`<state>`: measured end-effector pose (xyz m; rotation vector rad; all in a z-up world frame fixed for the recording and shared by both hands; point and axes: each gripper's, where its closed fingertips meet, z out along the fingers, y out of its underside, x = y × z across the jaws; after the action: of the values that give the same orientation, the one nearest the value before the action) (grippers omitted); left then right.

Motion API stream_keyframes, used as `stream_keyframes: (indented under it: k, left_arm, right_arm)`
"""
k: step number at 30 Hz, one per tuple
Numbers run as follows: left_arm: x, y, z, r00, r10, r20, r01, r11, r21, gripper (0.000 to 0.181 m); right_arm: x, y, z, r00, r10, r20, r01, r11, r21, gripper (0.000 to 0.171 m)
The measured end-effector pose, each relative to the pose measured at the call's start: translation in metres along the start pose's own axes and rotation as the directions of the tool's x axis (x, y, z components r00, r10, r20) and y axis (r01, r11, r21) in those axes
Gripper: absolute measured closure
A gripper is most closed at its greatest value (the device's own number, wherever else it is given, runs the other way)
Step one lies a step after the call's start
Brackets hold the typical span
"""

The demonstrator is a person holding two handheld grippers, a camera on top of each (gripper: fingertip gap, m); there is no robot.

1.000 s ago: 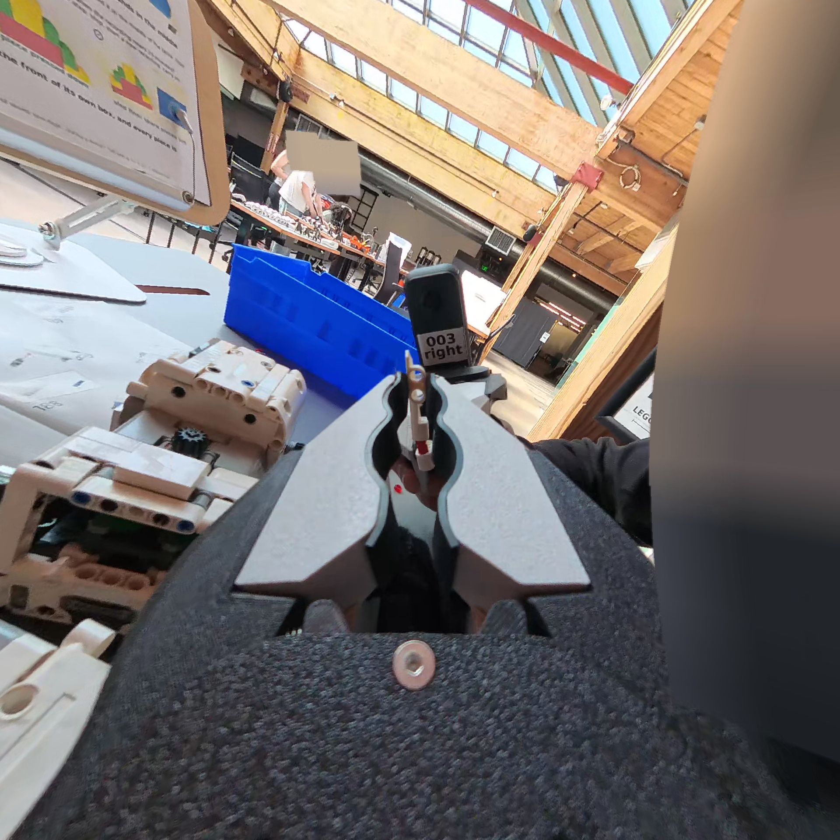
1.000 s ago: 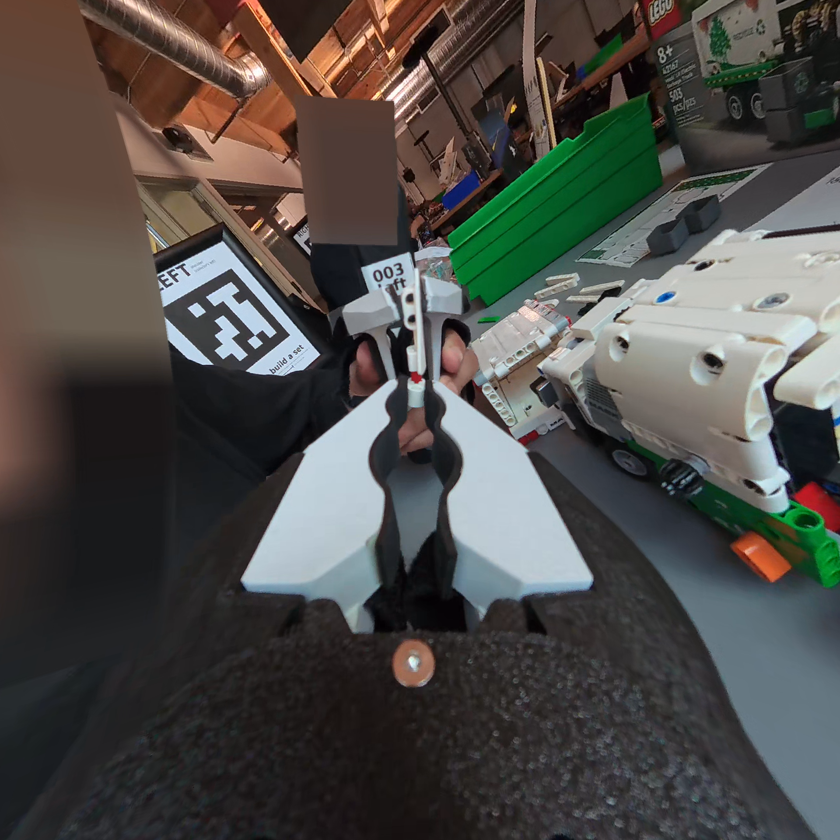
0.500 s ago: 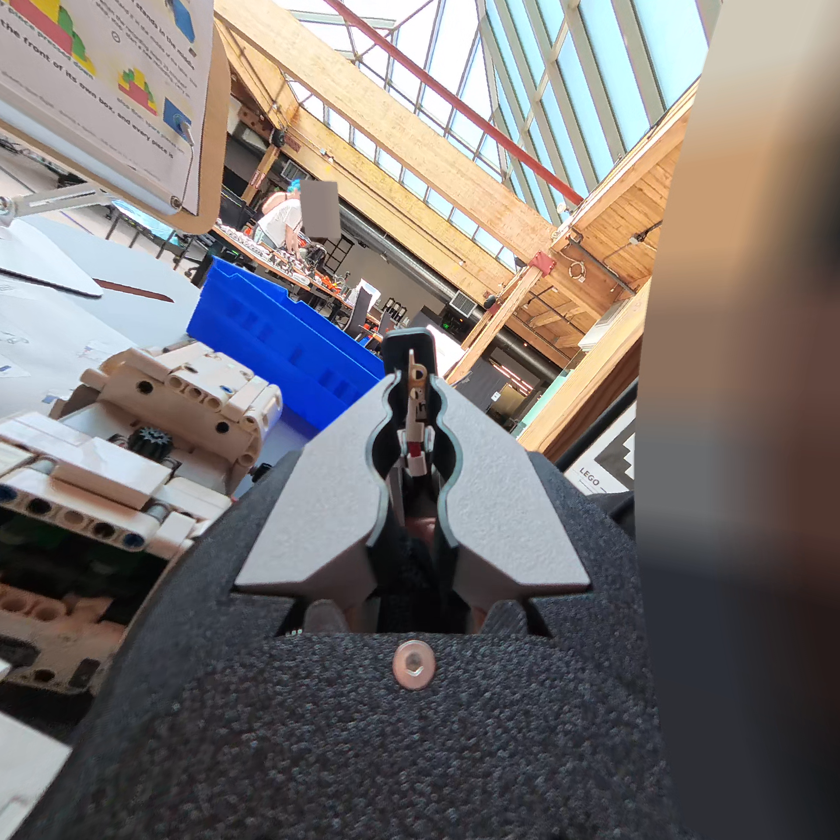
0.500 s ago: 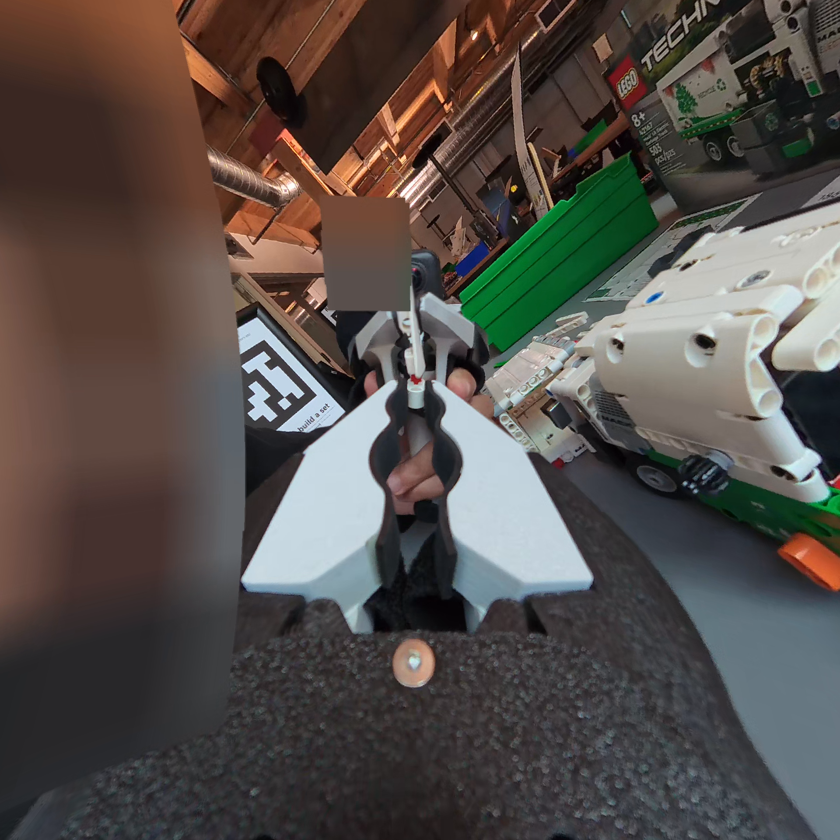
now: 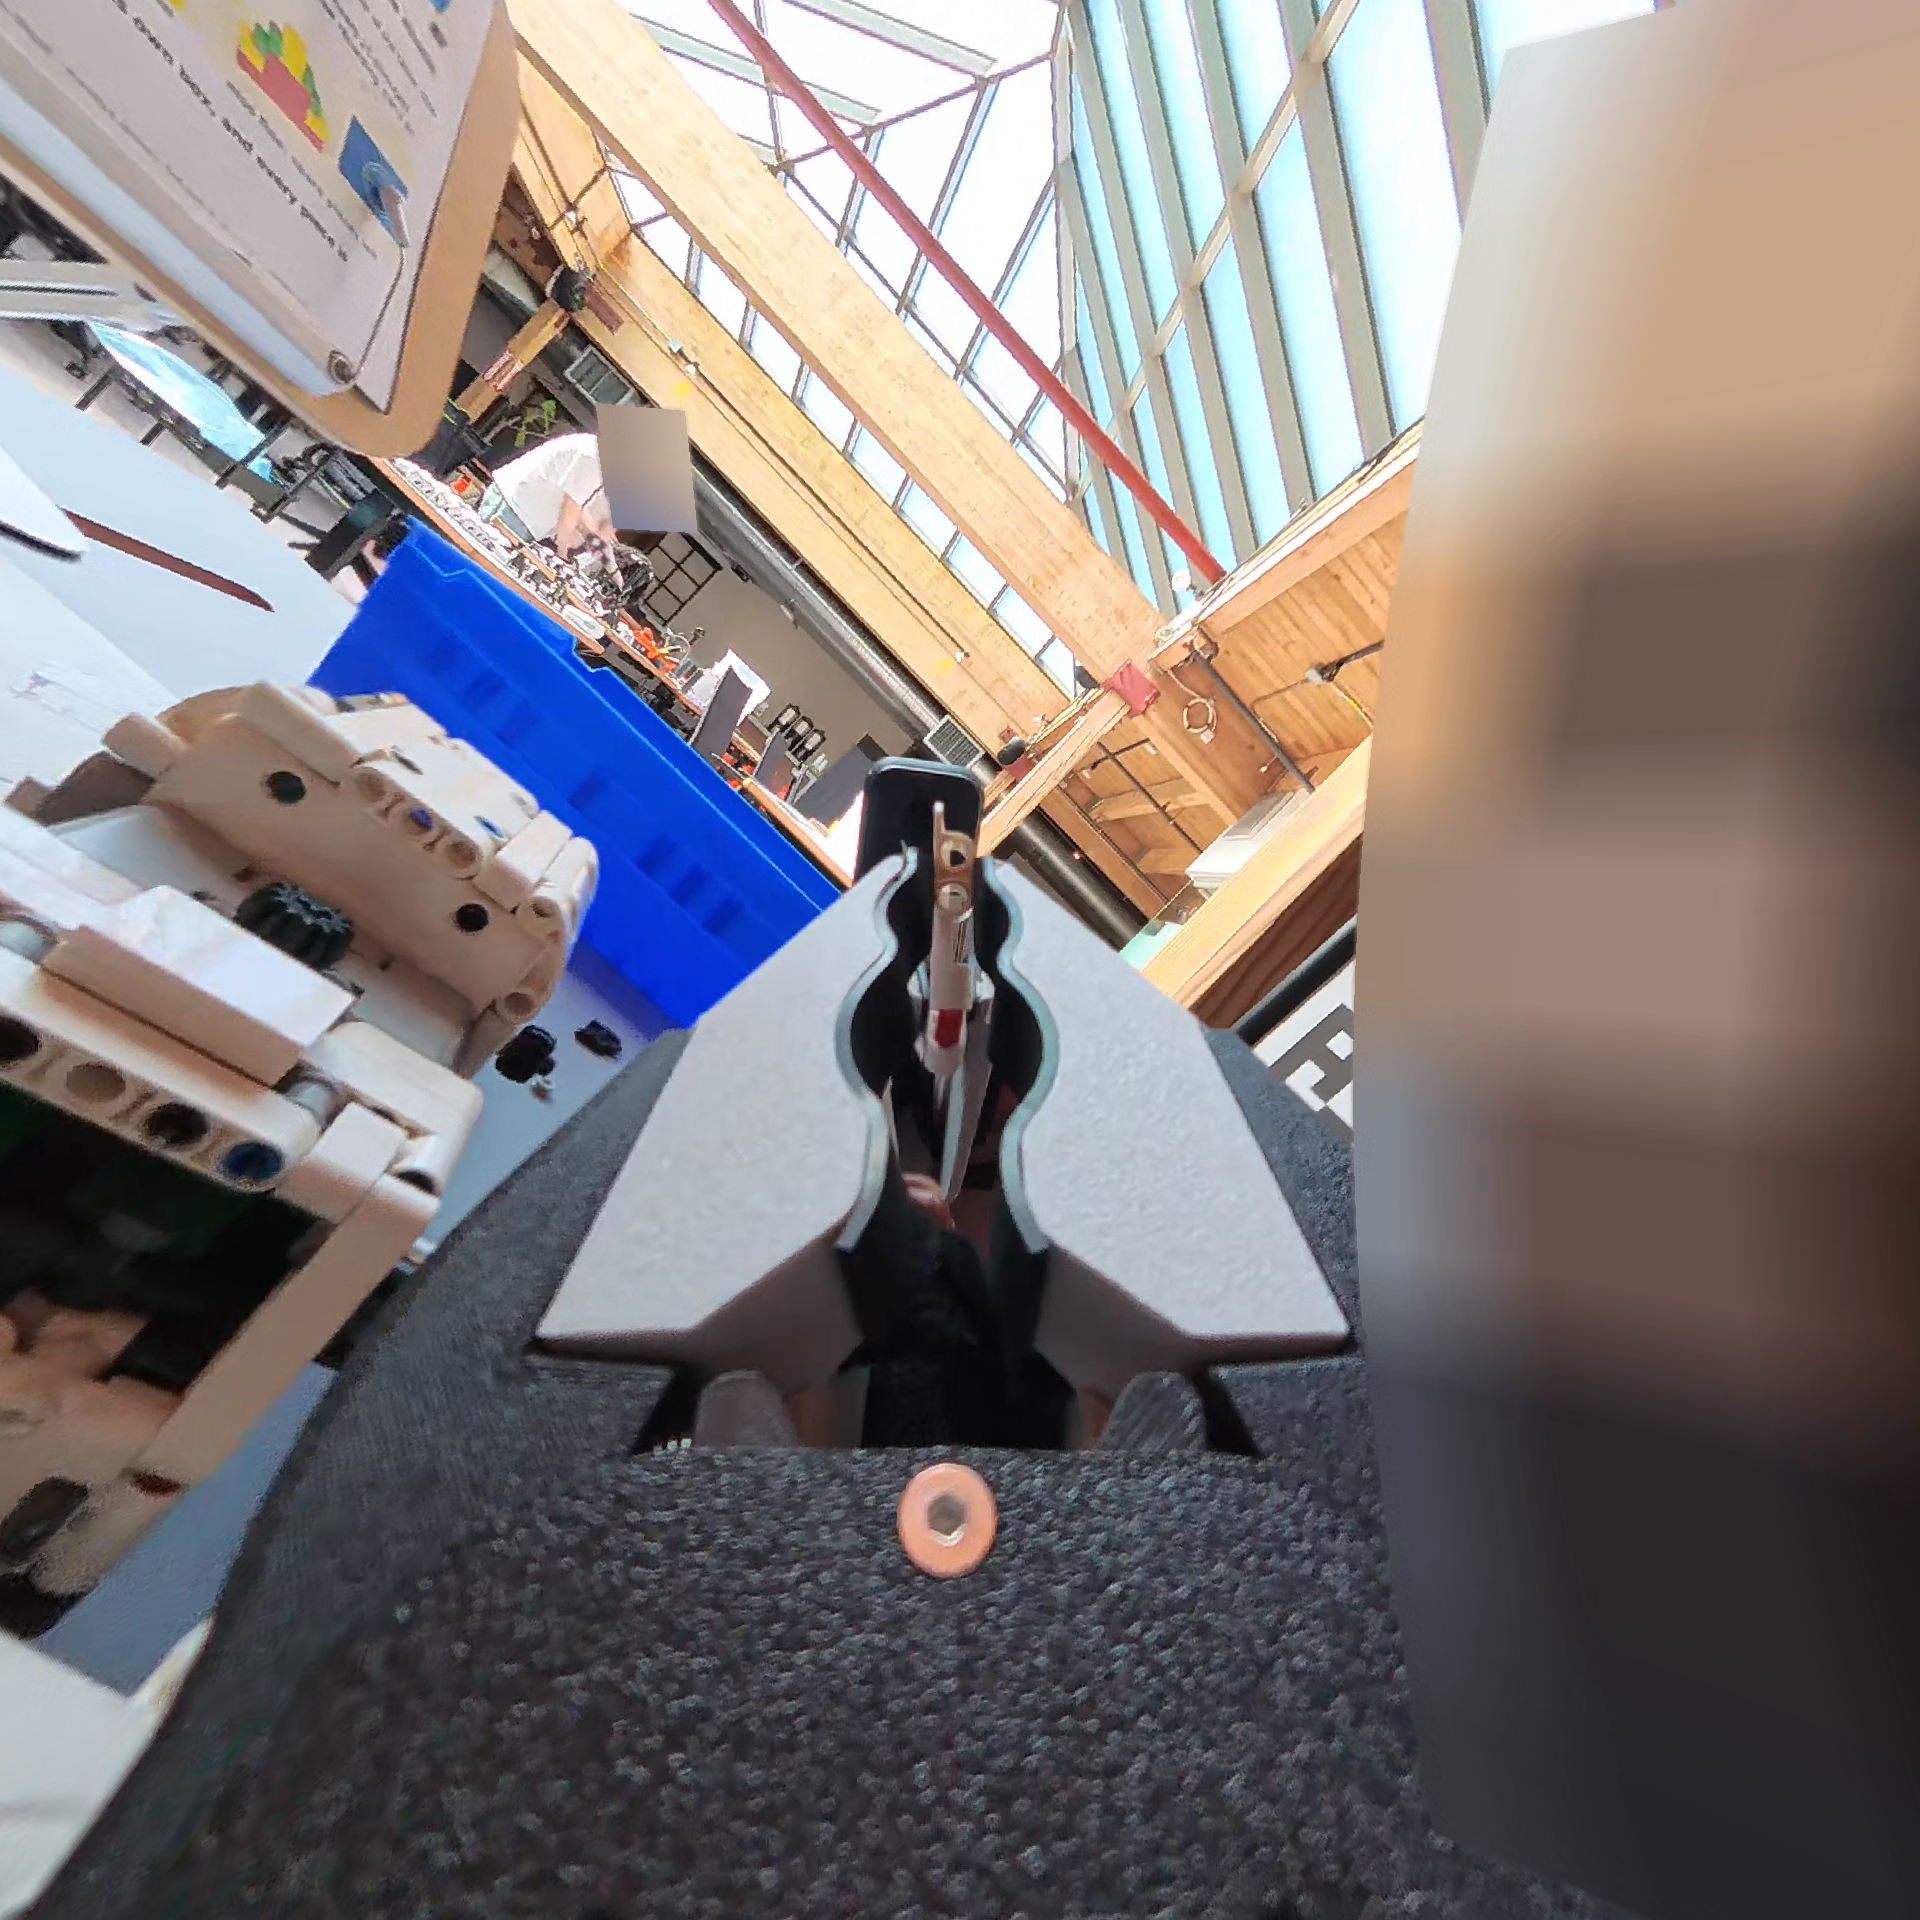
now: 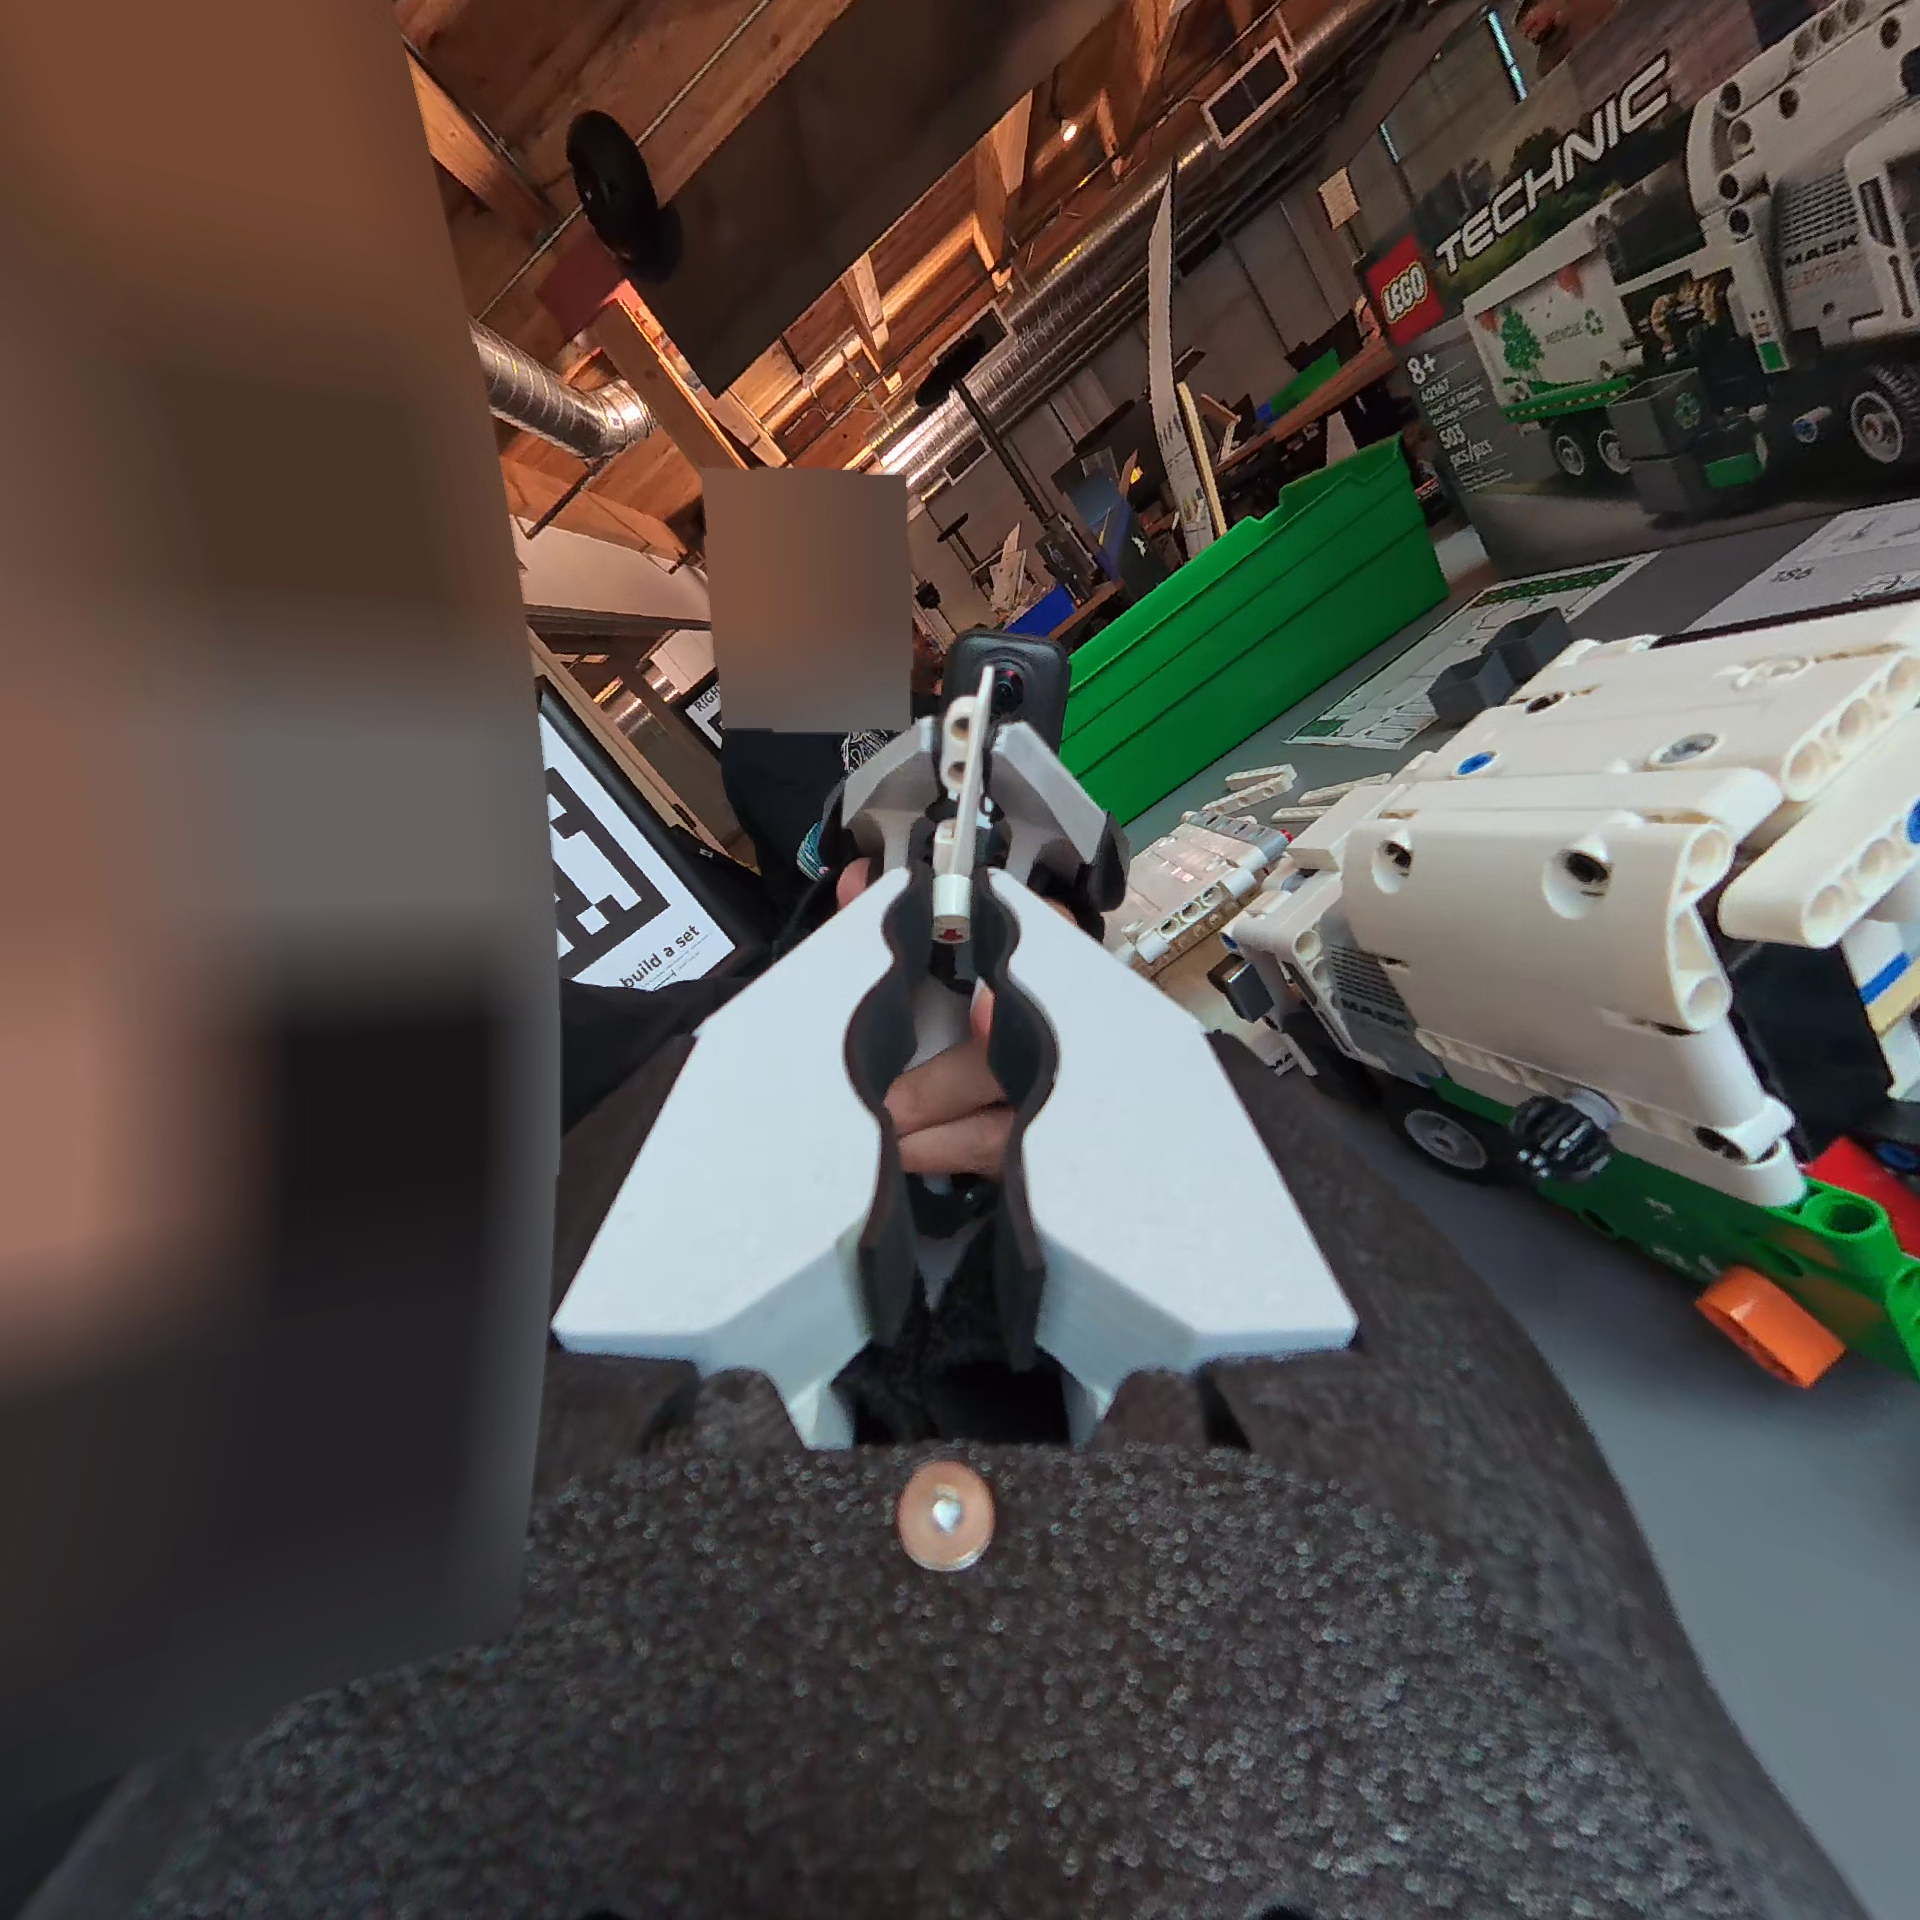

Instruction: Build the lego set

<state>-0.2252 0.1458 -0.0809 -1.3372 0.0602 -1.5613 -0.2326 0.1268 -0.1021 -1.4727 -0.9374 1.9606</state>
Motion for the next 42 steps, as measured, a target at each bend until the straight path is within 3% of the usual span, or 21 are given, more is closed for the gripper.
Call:
stream_keyframes:
  k: [10,18,25,33,42]
  left_arm:
    - [-0.005,-0.008,0.002,0.998,0.052,0.035,-0.053,0.998,0.022,0.177]
    - [0.000,-0.016,0.006,0.997,0.067,0.037,-0.070,0.993,0.099,0.177]
    - [-0.003,-0.017,0.004,0.995,0.088,0.044,-0.091,0.991,0.097,0.177]
    - [0.000,-0.004,0.007,0.987,0.155,0.048,-0.147,0.979,-0.142,0.177]
    - [0.003,-0.002,0.005,0.997,0.080,0.003,-0.079,0.990,-0.121,0.177]
  right_arm:
    - [0.007,-0.005,-0.002,0.997,-0.070,-0.031,0.070,0.997,0.007,0.165]
    - [0.002,-0.017,-0.004,0.994,0.102,0.042,-0.107,0.986,0.130,0.166]
    - [0.006,-0.030,-0.014,0.997,0.080,0.018,-0.082,0.982,0.168,0.166]
    - [0.003,-0.026,-0.021,0.995,-0.094,-0.026,0.094,0.996,-0.010,0.166]
    - [-0.002,-0.027,-0.020,0.995,-0.099,-0.008,0.099,0.995,0.017,0.165]
